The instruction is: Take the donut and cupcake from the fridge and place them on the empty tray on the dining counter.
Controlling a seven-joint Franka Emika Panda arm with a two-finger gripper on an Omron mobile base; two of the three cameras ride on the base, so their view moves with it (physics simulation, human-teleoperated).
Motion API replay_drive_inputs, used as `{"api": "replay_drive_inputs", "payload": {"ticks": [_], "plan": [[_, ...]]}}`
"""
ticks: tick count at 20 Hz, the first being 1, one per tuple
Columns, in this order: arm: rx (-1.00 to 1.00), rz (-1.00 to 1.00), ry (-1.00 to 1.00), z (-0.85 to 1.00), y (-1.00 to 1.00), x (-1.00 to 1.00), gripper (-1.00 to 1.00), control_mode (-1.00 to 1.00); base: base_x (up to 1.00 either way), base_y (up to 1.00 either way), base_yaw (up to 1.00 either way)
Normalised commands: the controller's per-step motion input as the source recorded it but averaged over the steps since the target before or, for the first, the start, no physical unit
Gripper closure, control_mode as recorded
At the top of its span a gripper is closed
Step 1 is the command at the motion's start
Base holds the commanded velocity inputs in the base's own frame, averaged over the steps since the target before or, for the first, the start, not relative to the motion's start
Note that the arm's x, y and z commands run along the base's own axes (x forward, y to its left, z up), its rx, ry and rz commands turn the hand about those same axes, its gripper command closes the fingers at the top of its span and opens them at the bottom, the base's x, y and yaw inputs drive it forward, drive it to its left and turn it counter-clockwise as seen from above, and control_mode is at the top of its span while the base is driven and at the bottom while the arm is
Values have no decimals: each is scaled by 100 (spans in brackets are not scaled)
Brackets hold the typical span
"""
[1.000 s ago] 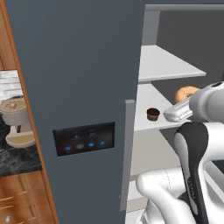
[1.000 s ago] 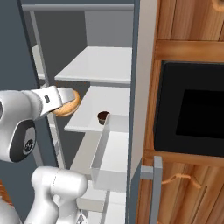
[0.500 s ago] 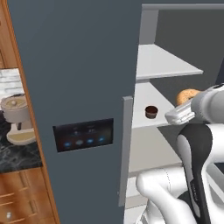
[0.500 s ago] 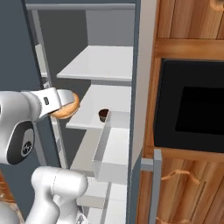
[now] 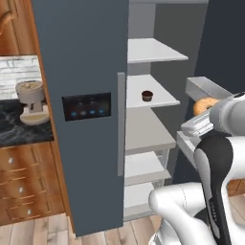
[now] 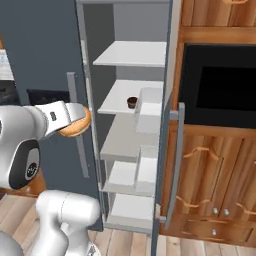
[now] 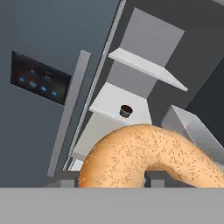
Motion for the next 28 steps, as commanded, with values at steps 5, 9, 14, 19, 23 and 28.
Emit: {"api": "replay_drive_inputs", "payload": {"ticks": [5,9,14,19,23,28], "plan": [[0,0,0,0,0,0,100,100,-100,17,-6],[0,0,0,0,0,0,100,100,-100,0,-20],[0,0,0,0,0,0,100,100,-96,0,-16],[0,0,0,0,0,0,100,100,-60,0,-30],[0,0,0,0,0,0,100,100,-69,15,-49],[0,0,0,0,0,0,100,100,-67,26,-60]]}}
